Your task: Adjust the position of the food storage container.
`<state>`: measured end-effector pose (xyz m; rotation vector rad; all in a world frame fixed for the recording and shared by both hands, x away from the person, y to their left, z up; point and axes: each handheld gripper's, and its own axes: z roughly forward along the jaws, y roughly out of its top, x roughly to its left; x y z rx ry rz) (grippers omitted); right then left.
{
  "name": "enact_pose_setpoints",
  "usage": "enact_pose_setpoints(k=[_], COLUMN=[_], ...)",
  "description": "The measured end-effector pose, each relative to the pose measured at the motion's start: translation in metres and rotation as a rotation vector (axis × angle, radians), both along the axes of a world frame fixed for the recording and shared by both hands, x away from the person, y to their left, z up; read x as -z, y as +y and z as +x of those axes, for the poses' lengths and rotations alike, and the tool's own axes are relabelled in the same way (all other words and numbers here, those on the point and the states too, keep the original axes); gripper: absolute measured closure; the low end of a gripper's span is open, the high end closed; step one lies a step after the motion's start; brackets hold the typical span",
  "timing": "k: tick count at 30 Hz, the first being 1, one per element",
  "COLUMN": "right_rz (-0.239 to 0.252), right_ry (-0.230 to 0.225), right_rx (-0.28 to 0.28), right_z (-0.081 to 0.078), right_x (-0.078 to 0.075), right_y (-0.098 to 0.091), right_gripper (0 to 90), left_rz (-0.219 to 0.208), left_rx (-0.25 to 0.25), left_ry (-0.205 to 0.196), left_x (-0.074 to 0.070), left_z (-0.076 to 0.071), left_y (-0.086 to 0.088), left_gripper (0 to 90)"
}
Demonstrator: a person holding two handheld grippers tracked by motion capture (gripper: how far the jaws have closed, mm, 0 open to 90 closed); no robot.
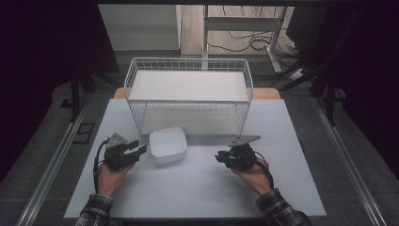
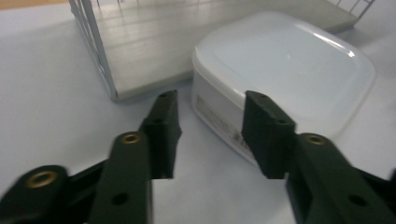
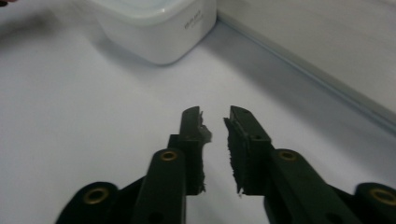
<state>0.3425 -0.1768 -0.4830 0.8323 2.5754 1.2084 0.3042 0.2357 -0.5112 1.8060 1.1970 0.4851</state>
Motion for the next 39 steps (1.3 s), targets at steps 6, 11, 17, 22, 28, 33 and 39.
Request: enact_pose_setpoints(k=[6,11,17,22,28,33,39], right_rz=[0.026,0.035,0.012,-0.024,-0.024,-0.034,-0.044], right_ry=[0.000,-0.013,-0.023,-0.018,-0.009,-0.003,0.010], right_rx=[0.002,0.003,0.001,0.006,0.048,0.055,0.077], right_z=[0.012,0.027,0.039,0.050,0.062,0.064,0.060], right_x=[-0.002,0.002,0.007,0.014,0.018,0.020,0.023], right_y=[0.014,0.035,0.055,0.073,0.076,0.077,0.067], right_gripper=[88.6,89.2,89.2,89.2,89.1,89.0,89.2], left_rz=[-0.021,0.003,0.008,0.003,-0.005,-0.014,-0.014], left_rx=[-0.022,-0.024,-0.008,0.017,0.051,0.084,0.120], left_ry=[0.024,0.062,0.078,0.072,0.079,0.081,0.105], left_x=[0.002,0.012,0.017,0.017,0.019,0.018,0.016], left_z=[0.017,0.031,0.041,0.042,0.046,0.048,0.045], left_y=[0.005,0.001,-0.009,-0.019,-0.031,-0.040,-0.057], left_gripper=[81.9,89.7,89.9,89.9,89.9,90.0,90.0])
